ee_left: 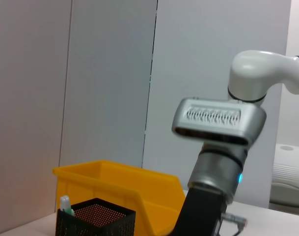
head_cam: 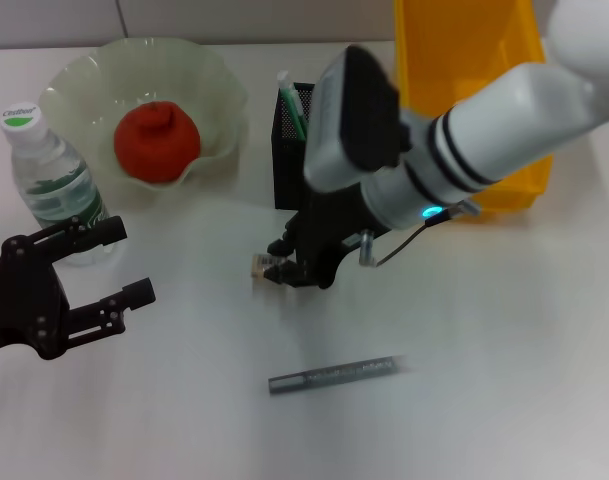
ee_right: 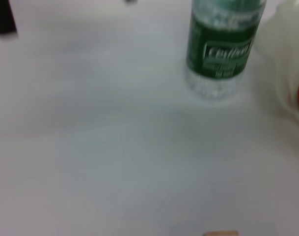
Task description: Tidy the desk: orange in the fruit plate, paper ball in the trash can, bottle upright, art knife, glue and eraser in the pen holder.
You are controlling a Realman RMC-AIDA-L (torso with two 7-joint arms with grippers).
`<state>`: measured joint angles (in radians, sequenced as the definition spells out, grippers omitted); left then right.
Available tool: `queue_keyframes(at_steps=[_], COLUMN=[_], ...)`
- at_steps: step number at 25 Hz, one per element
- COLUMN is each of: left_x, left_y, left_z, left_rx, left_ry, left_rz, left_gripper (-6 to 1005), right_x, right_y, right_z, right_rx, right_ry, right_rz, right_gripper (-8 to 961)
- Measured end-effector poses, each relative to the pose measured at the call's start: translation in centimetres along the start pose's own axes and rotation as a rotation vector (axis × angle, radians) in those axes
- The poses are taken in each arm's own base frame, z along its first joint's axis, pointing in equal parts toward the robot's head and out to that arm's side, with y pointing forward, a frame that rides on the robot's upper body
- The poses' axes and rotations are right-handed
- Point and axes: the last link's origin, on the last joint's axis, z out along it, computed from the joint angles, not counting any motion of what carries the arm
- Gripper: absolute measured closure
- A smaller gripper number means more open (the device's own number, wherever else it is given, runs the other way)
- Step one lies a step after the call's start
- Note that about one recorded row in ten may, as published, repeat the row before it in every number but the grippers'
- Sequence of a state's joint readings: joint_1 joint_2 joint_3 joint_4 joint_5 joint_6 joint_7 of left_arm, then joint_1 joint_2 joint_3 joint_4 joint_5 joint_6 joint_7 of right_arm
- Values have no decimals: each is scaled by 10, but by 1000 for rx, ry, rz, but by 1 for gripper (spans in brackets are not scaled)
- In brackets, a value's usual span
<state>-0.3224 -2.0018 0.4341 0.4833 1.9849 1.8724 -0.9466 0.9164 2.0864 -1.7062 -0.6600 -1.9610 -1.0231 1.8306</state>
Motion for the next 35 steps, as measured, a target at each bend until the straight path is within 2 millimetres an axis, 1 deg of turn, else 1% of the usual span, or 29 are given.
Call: queue_keyframes(at_steps=[2,3,4,5,6,8,12,13,14,15,17,18,24,27,35], left_x=[0,-1,-1,-1,-1,-1,-2,-2,-2,-2,-3,-3,-7,-8,-11], left_y=[0,0,0,0,0,0,1,1,1,1,2,2,4,5,8], left_z=[0,-1,-1,-1,-1,-1,-1,-1,-1,-1,0,0,-4,-6,-11], left_rx=[2,5,5,6,6,6,5,3,3,2,0,0,11,16,14], left_ry=[-1,-2,-3,-3,-3,-3,-4,-5,-5,-8,-10,-12,-20,-23,-34], left_rz=[-1,-1,-2,-2,-2,-2,-3,-2,-2,3,4,4,3,2,7], left_gripper=[231,231,231,231,231,231,230,230,230,230,230,230,231,231,231], right_x=[0,0,2,7,7,12,22,25,35,35,49,49,70,75,76], right_y=[-1,-1,-1,0,0,1,9,11,14,14,19,19,26,28,32], right_z=[-13,-13,-17,-26,-26,-34,-48,-52,-59,-59,-66,-66,-72,-73,-73], right_rx=[-9,-9,-10,-12,-12,-22,-54,-57,-52,-52,-32,-32,0,7,10], right_ry=[-66,-66,-88,-132,-132,-181,-327,-367,-452,-452,-565,-565,-670,-697,-756], right_rz=[28,28,33,40,40,49,66,64,61,61,80,80,111,119,110], right_gripper=[706,706,705,705,704,703,702,701,701,700,699,699,696,695,691])
